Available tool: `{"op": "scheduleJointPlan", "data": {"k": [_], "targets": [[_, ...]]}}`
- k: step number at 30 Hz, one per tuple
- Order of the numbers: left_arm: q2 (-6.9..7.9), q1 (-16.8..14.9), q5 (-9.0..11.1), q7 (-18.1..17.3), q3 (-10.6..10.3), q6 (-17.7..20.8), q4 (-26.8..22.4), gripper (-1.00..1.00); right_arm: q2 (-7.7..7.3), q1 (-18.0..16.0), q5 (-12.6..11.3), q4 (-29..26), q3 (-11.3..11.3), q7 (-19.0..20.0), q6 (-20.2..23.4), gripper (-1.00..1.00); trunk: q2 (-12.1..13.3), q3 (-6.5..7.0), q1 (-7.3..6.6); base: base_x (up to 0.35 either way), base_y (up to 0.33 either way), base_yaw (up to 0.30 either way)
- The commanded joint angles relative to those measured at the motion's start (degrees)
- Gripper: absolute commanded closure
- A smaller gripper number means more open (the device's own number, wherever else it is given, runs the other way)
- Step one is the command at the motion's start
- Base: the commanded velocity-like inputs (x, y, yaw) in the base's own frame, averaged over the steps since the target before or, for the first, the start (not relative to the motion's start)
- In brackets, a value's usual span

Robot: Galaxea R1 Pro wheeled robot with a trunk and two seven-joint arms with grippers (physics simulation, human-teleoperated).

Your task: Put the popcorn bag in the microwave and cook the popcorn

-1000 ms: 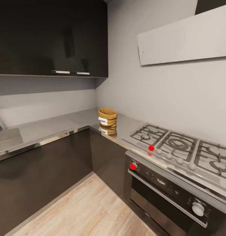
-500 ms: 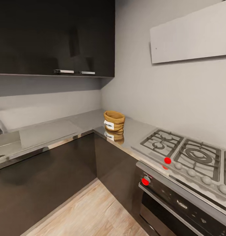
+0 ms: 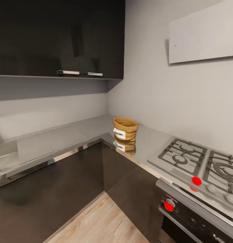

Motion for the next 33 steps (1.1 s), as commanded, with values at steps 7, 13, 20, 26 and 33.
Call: {"op": "scheduleJointPlan", "data": {"k": [7, 13, 20, 26, 33], "targets": [[-0.02, 0.02, 0.31, -0.01, 0.26, -0.14, -0.05, -1.0, -0.01, -0.06, 0.09, 0.18, 0.14, 0.11, -0.33, -1.0, -0.03, -0.05, 0.03, 0.292, 0.156, 0.0], [-0.02, 0.02, 0.27, -0.01, 0.27, -0.22, -0.09, -1.0, -0.04, -0.07, 0.1, 0.18, 0.14, 0.19, -0.38, -1.0, -0.03, -0.05, 0.03, 0.216, 0.007, 0.0], [-0.02, 0.02, 0.24, -0.01, 0.27, -0.23, -0.09, -1.0, 0.11, -0.1, 0.01, 0.18, 0.05, 0.13, -0.86, -1.0, -0.03, -0.05, 0.03, 0.014, 0.0, -0.095], [-0.02, 0.02, 0.24, -0.01, 0.27, -0.31, -0.09, -1.0, 0.11, -0.08, 0.0, 0.18, 0.05, 0.11, -0.85, -1.0, -0.03, -0.02, 0.03, 0.0, 0.0, -0.226], [-0.02, 0.02, 0.17, -0.01, 0.27, -0.32, -0.09, -1.0, 0.0, -0.08, 0.08, 0.18, 0.05, -0.21, -0.53, -1.0, -0.03, -0.02, 0.03, 0.182, 0.0, -0.044]]}}
